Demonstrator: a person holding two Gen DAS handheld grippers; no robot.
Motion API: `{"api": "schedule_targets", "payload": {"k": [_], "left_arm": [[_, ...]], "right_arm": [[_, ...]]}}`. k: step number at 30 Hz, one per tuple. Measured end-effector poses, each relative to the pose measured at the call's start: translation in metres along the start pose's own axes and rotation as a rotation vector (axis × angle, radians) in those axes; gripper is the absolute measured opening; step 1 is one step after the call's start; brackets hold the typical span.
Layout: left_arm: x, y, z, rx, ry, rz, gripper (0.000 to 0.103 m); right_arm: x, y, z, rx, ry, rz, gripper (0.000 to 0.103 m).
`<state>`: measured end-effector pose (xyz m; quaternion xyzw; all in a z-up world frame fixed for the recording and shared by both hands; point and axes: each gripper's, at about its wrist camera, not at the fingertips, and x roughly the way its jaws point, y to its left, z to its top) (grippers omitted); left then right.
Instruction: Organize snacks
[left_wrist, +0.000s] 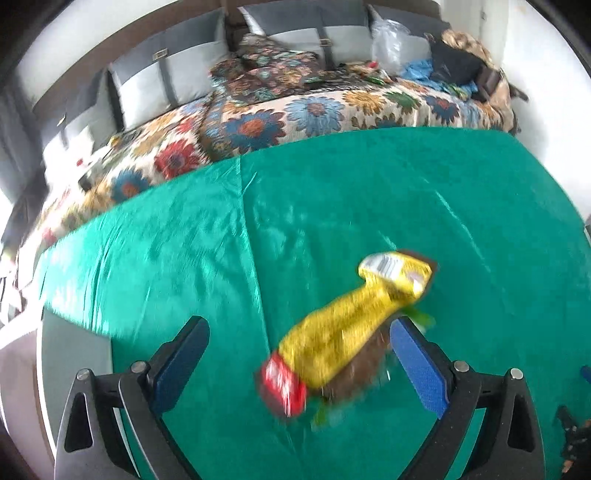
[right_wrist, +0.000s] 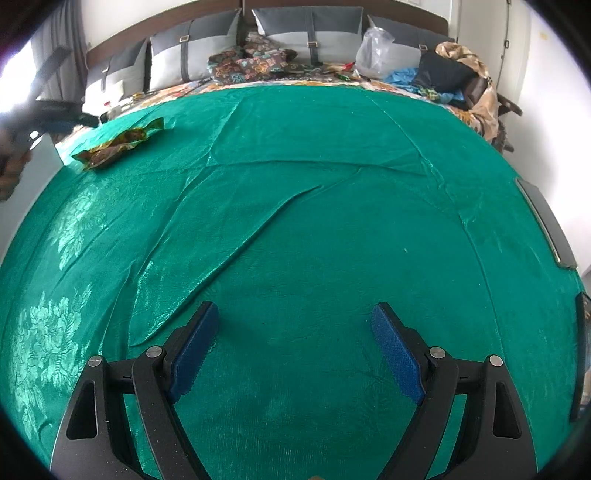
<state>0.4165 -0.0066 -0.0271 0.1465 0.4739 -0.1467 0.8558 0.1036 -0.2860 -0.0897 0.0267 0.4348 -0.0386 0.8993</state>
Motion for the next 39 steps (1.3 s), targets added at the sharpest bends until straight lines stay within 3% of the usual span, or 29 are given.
{"api": "schedule_targets", "payload": {"k": [2, 4, 11, 13, 15, 17, 21, 24, 26, 27, 29, 32, 36, 39], "left_arm": [[0.018, -0.003, 0.007, 0.040, 0.031, -0.002, 0.097], [0.038, -0.004, 0.008, 0.057, 0.075, -0.030, 0.087], [0.055, 0.001, -0.005, -0.024, 0.137, -0.337, 0.073], [0.053, -0.008, -0.010, -0.002, 0.144, -0.386, 0.067], [0.045, -0.020, -0.016, 0.050, 0.129, -0.370, 0.060], [0.034, -0.029, -0.023, 0.062, 0.111, -0.365, 0.045], [0.000, -0.043, -0.057, 0.051, 0.074, -0.335, 0.036], [-0.027, -0.068, -0.100, 0.112, 0.075, -0.211, 0.040], [-0.046, -0.088, -0.133, 0.185, 0.076, -0.196, 0.058], [-0.055, -0.096, -0.148, 0.207, 0.076, -0.193, 0.072], [-0.067, -0.097, -0.169, 0.195, 0.047, -0.147, 0.081], [-0.078, -0.078, -0.194, 0.044, 0.038, -0.148, 0.083], [-0.094, -0.035, -0.224, -0.236, 0.017, -0.197, 0.083], [-0.105, -0.012, -0.237, -0.334, -0.015, -0.193, 0.083]], "right_arm": [[0.000, 0.000, 0.000, 0.000, 0.000, 0.000, 0.087], [0.000, 0.000, 0.000, 0.000, 0.000, 0.000, 0.087], [0.000, 0.000, 0.000, 0.001, 0.000, 0.001, 0.087], [0.000, 0.000, 0.000, 0.001, 0.000, 0.001, 0.088], [0.001, 0.000, 0.000, 0.001, 0.000, 0.000, 0.088], [0.001, 0.000, 0.000, 0.001, 0.000, 0.000, 0.088], [0.001, 0.000, 0.000, 0.001, 0.000, 0.001, 0.088], [0.001, 0.000, 0.000, 0.001, 0.000, 0.001, 0.088], [0.001, 0.001, 0.000, 0.001, 0.000, 0.001, 0.088], [0.001, 0.001, 0.000, 0.001, 0.000, 0.001, 0.088], [0.001, 0.001, 0.000, 0.001, -0.001, 0.001, 0.088], [0.001, 0.001, 0.000, 0.001, 0.000, 0.001, 0.088], [0.001, 0.001, 0.000, 0.001, -0.001, 0.001, 0.088], [0.001, 0.001, 0.000, 0.002, 0.000, 0.000, 0.088]]}}
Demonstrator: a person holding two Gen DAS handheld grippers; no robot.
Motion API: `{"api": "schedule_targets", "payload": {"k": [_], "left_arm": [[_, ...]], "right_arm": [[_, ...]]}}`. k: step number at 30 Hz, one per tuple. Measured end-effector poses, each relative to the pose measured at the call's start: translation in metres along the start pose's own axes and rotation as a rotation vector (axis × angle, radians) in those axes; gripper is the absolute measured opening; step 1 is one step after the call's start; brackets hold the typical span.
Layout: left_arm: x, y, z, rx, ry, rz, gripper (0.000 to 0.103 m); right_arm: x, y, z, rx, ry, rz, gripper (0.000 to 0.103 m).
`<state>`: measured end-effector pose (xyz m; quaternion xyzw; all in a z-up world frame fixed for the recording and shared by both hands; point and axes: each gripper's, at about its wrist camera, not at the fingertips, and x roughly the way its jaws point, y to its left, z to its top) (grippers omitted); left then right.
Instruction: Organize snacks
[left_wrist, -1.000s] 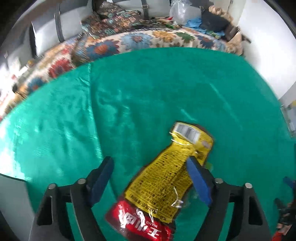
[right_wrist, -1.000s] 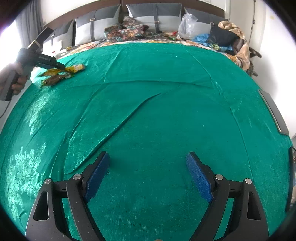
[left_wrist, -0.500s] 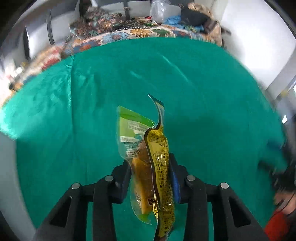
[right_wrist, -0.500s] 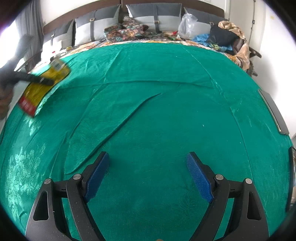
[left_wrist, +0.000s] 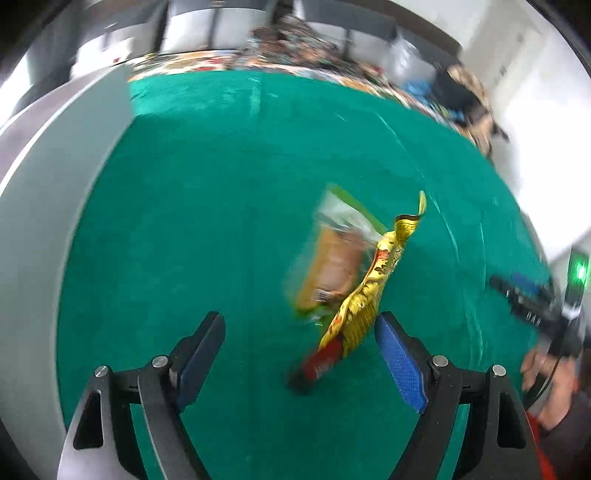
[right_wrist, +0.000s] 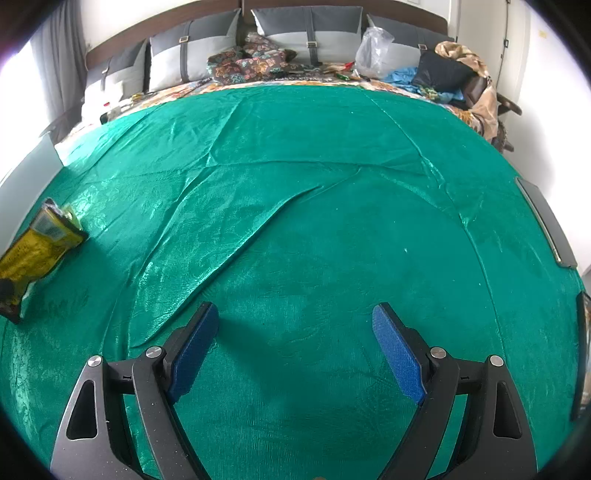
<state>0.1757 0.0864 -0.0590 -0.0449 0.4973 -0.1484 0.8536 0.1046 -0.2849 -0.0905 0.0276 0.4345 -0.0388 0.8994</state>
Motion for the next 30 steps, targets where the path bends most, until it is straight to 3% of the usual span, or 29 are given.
{"api": "schedule_targets", "payload": {"k": [5, 8, 11, 14, 17, 21, 24, 25, 28, 30], "left_arm": [[-0.017, 0.014, 0.000, -0.062, -0.086, 0.013, 0.083], [-0.003, 0.010, 0.003, -0.080, -0.017, -0.104, 0.082], [0.013, -0.019, -0.011, -0.028, 0.045, -0.201, 0.084], [0.032, -0.060, -0.024, 0.015, 0.112, -0.375, 0.084], [0.033, -0.092, -0.030, 0.087, 0.149, -0.434, 0.083], [0.005, -0.075, -0.008, 0.087, 0.039, -0.353, 0.083], [-0.003, -0.050, 0.021, 0.134, 0.017, -0.186, 0.084], [-0.001, -0.043, 0.028, 0.170, 0.044, -0.147, 0.084], [0.029, -0.045, 0.043, 0.351, 0.234, -0.078, 0.085], [0.040, -0.057, 0.039, 0.481, 0.266, -0.042, 0.085]], "right_arm": [[0.000, 0.000, 0.000, 0.000, 0.000, -0.001, 0.088], [0.000, 0.000, 0.000, 0.000, 0.000, 0.000, 0.088], [0.000, 0.000, 0.000, 0.000, 0.000, 0.000, 0.088], [0.000, 0.000, 0.000, 0.000, 0.000, 0.000, 0.088], [0.001, 0.000, 0.000, 0.000, 0.000, 0.000, 0.088], [0.001, 0.000, -0.001, 0.004, -0.001, -0.003, 0.088], [0.001, -0.002, -0.002, 0.012, -0.001, -0.006, 0.088], [0.001, -0.002, -0.002, 0.013, -0.001, -0.008, 0.088], [0.001, -0.003, -0.002, 0.014, -0.002, -0.008, 0.088], [0.001, -0.003, -0.002, 0.014, -0.002, -0.008, 0.088]]}}
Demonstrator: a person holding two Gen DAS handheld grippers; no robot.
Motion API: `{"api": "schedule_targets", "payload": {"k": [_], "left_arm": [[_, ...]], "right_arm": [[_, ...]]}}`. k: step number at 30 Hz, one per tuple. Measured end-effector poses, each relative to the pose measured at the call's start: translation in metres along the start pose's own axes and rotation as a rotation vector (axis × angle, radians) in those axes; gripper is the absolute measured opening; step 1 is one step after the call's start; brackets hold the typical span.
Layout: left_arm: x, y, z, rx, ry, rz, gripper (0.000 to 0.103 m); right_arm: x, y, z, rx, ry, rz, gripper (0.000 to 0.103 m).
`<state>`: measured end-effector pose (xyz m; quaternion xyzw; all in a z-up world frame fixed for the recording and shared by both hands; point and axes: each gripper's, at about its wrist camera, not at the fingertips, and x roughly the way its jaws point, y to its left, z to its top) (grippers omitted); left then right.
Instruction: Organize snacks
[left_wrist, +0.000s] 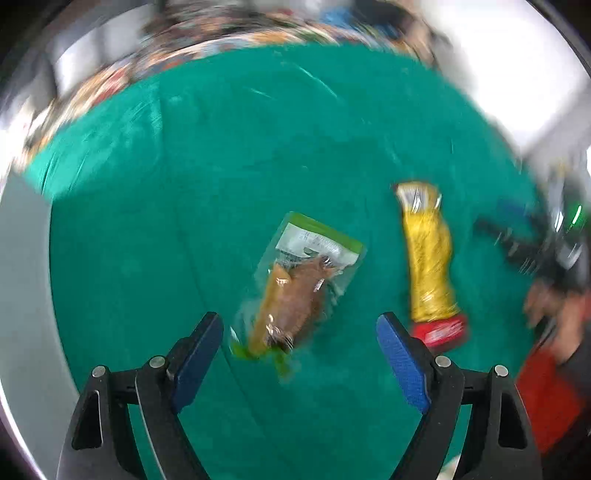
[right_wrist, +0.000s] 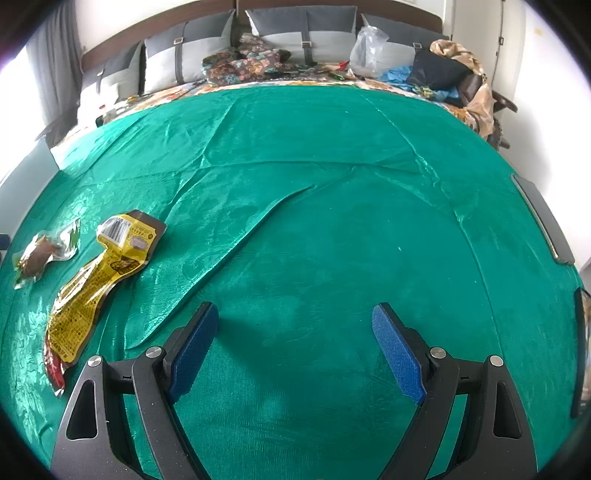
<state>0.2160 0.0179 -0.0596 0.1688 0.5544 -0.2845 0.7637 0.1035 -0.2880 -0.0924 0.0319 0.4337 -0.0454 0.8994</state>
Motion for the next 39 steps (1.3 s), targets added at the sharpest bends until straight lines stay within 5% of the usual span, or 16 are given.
{"api": "schedule_targets", "payload": {"k": [3, 5, 6, 7, 8, 10, 14, 17, 21, 25, 34, 39], "left_arm": [[0.022, -0.020, 0.009, 0.156, 0.048, -0.003, 0.085], [0.039, -0.022, 0.014, 0.165, 0.068, 0.044, 0.082], [0.045, -0.017, 0.012, 0.120, 0.071, 0.064, 0.072], [0.043, -0.012, 0.010, 0.062, 0.044, 0.060, 0.052], [0.039, -0.005, 0.008, 0.000, 0.014, 0.081, 0.046], [0.028, 0.009, -0.004, -0.145, -0.031, 0.066, 0.038], [0.007, 0.021, -0.046, -0.439, -0.110, 0.186, 0.034], [0.004, 0.017, -0.067, -0.549, -0.158, 0.192, 0.036], [0.022, 0.006, -0.065, -0.451, -0.159, 0.238, 0.071], [0.029, 0.013, -0.052, -0.418, -0.164, 0.241, 0.079], [0.023, 0.023, -0.033, -0.400, -0.082, 0.122, 0.084], [0.028, 0.017, -0.026, -0.200, 0.022, 0.090, 0.086]], "right_arm": [[0.000, -0.002, 0.000, 0.004, 0.000, -0.003, 0.088], [-0.001, -0.001, 0.000, 0.007, 0.000, -0.006, 0.088], [-0.001, -0.001, 0.000, 0.007, 0.000, -0.005, 0.088], [-0.001, -0.001, 0.000, 0.006, 0.000, -0.005, 0.088], [-0.001, -0.001, 0.000, 0.006, 0.000, -0.005, 0.088], [-0.001, -0.001, 0.000, 0.006, 0.000, -0.004, 0.088], [-0.001, -0.002, 0.000, 0.007, 0.000, -0.005, 0.088], [-0.001, -0.002, 0.000, 0.008, 0.000, -0.007, 0.088], [-0.001, -0.003, -0.001, 0.010, 0.000, -0.009, 0.088], [-0.001, -0.003, -0.001, 0.010, 0.000, -0.009, 0.087], [-0.001, -0.006, -0.001, 0.016, -0.001, -0.011, 0.088], [-0.001, -0.006, -0.001, 0.017, -0.001, -0.010, 0.088]]}}
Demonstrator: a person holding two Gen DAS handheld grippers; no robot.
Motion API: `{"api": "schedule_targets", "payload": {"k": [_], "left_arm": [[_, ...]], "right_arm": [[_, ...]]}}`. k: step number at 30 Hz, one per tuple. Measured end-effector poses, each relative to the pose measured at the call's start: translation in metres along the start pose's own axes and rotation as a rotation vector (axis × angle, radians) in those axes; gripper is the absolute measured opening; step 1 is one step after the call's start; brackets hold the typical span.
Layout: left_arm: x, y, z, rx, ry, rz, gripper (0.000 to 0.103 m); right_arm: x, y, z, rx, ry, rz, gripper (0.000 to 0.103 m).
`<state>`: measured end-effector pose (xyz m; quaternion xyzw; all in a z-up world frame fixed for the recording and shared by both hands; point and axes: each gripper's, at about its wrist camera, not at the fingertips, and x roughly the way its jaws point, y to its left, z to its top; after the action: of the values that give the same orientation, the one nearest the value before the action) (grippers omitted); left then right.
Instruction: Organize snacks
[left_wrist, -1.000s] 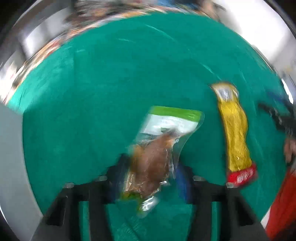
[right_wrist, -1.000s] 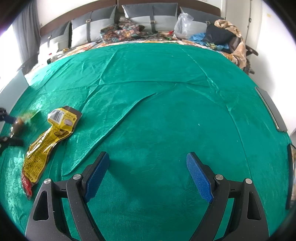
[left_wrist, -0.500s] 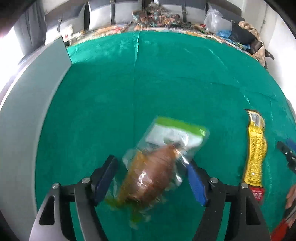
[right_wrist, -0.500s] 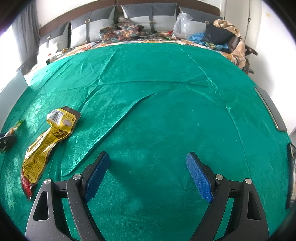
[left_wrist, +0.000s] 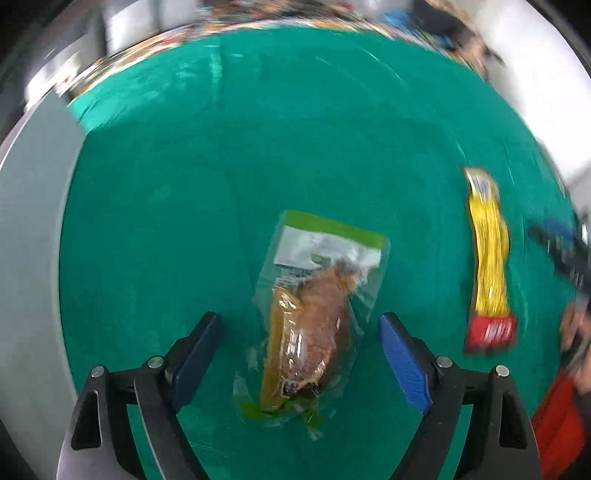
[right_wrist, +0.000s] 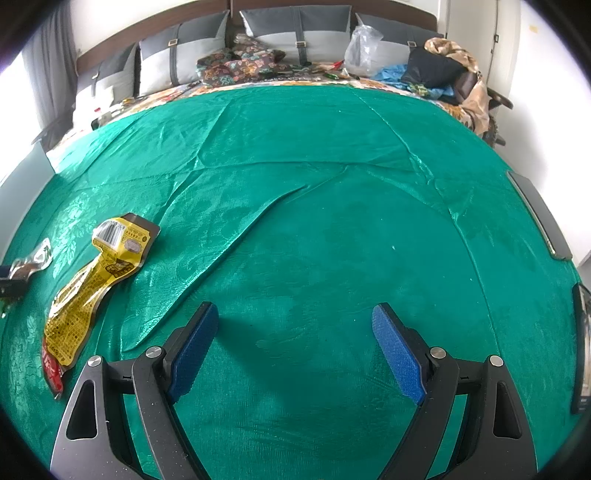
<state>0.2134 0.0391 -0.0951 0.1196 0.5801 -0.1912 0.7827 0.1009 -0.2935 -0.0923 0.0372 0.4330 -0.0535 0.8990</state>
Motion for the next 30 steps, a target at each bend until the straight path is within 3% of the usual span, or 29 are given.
{"api": "schedule_targets", "payload": {"k": [5, 15, 21, 25, 28, 30], "left_arm": [[0.004, -0.007, -0.001, 0.135, 0.044, -0.007, 0.093], [-0.008, -0.014, -0.020, 0.073, 0.038, -0.179, 0.094], [-0.015, 0.001, -0.025, -0.033, 0.015, -0.320, 0.094], [-0.015, 0.005, -0.023, -0.056, -0.001, -0.249, 0.094], [-0.013, 0.004, -0.019, -0.072, -0.020, -0.147, 0.094], [-0.011, 0.000, -0.019, -0.073, -0.031, -0.036, 0.094]], "right_arm": [[0.000, 0.000, 0.000, 0.000, 0.000, 0.000, 0.088], [0.000, 0.000, 0.000, 0.001, 0.000, 0.001, 0.088], [0.000, 0.000, 0.000, 0.001, 0.000, 0.001, 0.088], [0.000, 0.000, 0.000, 0.001, 0.000, 0.001, 0.088], [0.000, 0.000, 0.000, 0.001, 0.000, 0.002, 0.088], [0.000, 0.000, 0.000, 0.001, 0.000, 0.002, 0.088]]}}
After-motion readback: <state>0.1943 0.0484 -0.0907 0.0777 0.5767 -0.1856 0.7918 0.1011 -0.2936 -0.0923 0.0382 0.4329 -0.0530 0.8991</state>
